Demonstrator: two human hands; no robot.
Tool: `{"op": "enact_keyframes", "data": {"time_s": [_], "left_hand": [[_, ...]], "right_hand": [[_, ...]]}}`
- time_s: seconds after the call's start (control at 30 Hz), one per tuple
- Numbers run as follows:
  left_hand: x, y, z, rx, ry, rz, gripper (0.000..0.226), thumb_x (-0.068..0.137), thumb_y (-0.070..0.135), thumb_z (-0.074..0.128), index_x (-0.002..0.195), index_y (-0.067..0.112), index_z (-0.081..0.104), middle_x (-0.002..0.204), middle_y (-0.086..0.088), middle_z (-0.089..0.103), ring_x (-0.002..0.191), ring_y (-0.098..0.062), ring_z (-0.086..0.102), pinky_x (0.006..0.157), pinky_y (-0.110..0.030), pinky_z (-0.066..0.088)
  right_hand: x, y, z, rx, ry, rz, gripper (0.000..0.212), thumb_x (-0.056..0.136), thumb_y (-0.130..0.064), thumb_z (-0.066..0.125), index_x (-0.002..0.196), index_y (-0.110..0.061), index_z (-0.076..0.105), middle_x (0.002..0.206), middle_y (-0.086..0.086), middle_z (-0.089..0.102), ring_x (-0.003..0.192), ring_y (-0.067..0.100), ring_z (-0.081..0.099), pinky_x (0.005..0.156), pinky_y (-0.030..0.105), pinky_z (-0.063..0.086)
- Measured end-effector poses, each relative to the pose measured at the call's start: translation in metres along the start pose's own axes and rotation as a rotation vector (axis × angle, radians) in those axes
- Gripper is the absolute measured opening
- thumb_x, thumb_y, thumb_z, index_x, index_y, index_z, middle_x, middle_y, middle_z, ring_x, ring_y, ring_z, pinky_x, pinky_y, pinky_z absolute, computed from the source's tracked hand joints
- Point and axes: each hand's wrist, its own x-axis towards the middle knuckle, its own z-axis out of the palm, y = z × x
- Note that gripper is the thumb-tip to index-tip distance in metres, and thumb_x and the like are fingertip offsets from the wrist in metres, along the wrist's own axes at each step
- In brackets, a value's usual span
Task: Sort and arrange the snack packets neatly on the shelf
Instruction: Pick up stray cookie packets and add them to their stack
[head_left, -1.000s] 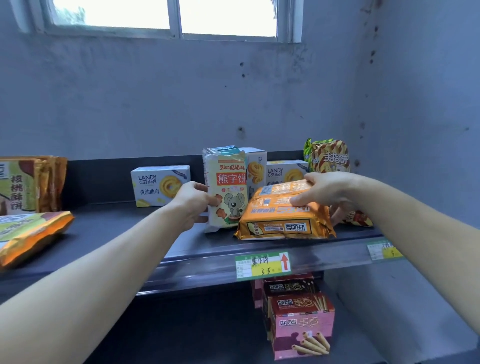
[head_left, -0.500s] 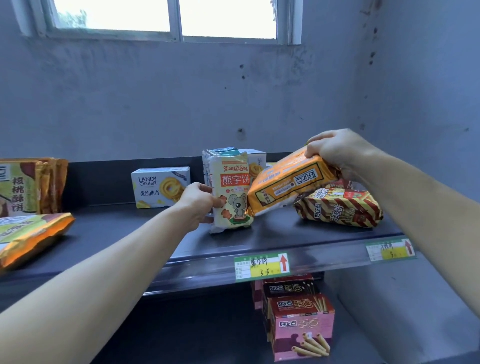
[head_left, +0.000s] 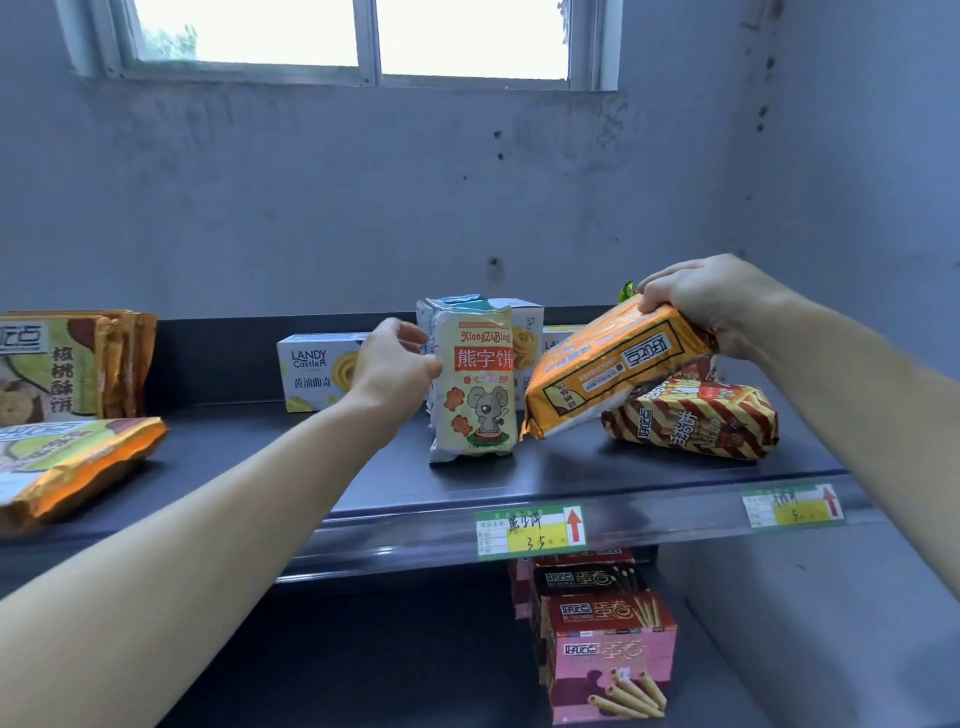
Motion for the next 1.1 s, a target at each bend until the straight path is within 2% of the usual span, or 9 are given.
{"op": "enact_keyframes", "data": {"time_s": [0.17,0.3,0.4,0.47,0.57,0.73,0.83,0.93,1.1], "left_hand": [[-0.020,0.023,0.005,0.036,-0.039,0.246,0.022,0.086,-0.002,0.054,0.100,0.016,0.056,0.101,-0.002,0.059,0.085,-0.014,0.059,0.053,-0.014,0.050],[-0.035,0.032,0.013,0.067,-0.131,0.348,0.020,0.087,0.002,0.055,0.093,0.021,0.057,0.093,0.002,0.061,0.076,-0.009,0.058,0.050,-0.016,0.049],[-0.046,0.034,0.020,0.033,-0.317,0.337,0.026,0.082,0.017,0.070,0.104,0.020,0.056,0.099,0.006,0.059,0.090,-0.011,0.057,0.073,-0.019,0.049],[-0.051,0.032,0.028,0.097,-0.439,0.343,0.056,0.072,0.025,0.079,0.120,0.023,0.050,0.114,0.008,0.054,0.105,-0.009,0.051,0.087,-0.020,0.040],[-0.052,0.032,0.038,0.237,-0.455,0.446,0.085,0.067,0.026,0.083,0.136,0.029,0.035,0.125,0.013,0.041,0.113,-0.003,0.041,0.088,-0.013,0.029],[-0.050,0.040,0.050,0.115,-0.357,0.539,0.055,0.069,0.015,0.075,0.114,0.030,0.048,0.104,0.005,0.061,0.089,-0.014,0.058,0.081,-0.032,0.049],[-0.043,0.047,0.050,-0.059,-0.294,0.452,0.033,0.070,0.011,0.067,0.099,0.022,0.056,0.083,0.002,0.061,0.072,-0.015,0.055,0.068,-0.035,0.051],[-0.039,0.054,0.051,-0.293,-0.345,0.223,0.023,0.078,0.005,0.067,0.096,0.016,0.059,0.088,-0.005,0.065,0.079,-0.020,0.062,0.077,-0.044,0.056],[-0.032,0.051,0.056,-0.369,-0.362,0.044,0.016,0.085,0.009,0.063,0.100,0.014,0.058,0.089,-0.008,0.068,0.072,-0.021,0.066,0.073,-0.038,0.056]], "right_hand": [[-0.002,-0.001,0.001,-0.027,-0.020,0.011,0.018,0.083,-0.002,0.060,0.099,-0.007,0.066,0.080,0.016,0.065,0.061,0.023,0.066,0.052,0.031,0.056],[-0.003,0.002,-0.002,-0.023,-0.030,0.038,0.022,0.085,-0.001,0.059,0.106,-0.003,0.064,0.075,0.013,0.063,0.059,0.022,0.064,0.045,0.027,0.054],[0.000,0.004,-0.007,0.003,-0.041,0.096,0.025,0.085,-0.007,0.058,0.110,-0.004,0.064,0.075,0.012,0.064,0.052,0.020,0.063,0.041,0.025,0.052],[0.001,0.004,-0.012,0.018,-0.055,0.153,0.018,0.086,-0.012,0.057,0.103,-0.011,0.064,0.068,0.007,0.063,0.040,0.015,0.061,0.039,0.021,0.049],[0.002,0.004,-0.021,0.023,-0.069,0.215,0.014,0.087,-0.019,0.052,0.077,-0.014,0.060,0.048,0.001,0.060,0.030,0.011,0.054,0.040,0.016,0.045],[0.001,0.003,-0.035,0.075,-0.143,0.285,0.029,0.085,-0.022,0.050,0.057,-0.016,0.051,0.049,-0.001,0.054,0.041,0.011,0.051,0.032,0.011,0.036],[-0.001,0.006,-0.047,0.146,-0.191,0.296,0.024,0.086,-0.026,0.051,0.064,-0.016,0.052,0.067,0.005,0.050,0.050,0.011,0.043,0.033,0.010,0.035],[0.001,0.012,-0.055,0.215,-0.174,0.235,0.031,0.092,-0.041,0.049,0.082,-0.013,0.057,0.073,0.008,0.051,0.047,0.009,0.039,0.034,0.013,0.033],[0.002,0.023,-0.056,0.150,-0.068,0.035,0.039,0.091,-0.052,0.049,0.080,-0.015,0.058,0.071,0.002,0.057,0.061,0.016,0.051,0.059,0.024,0.041]]}}
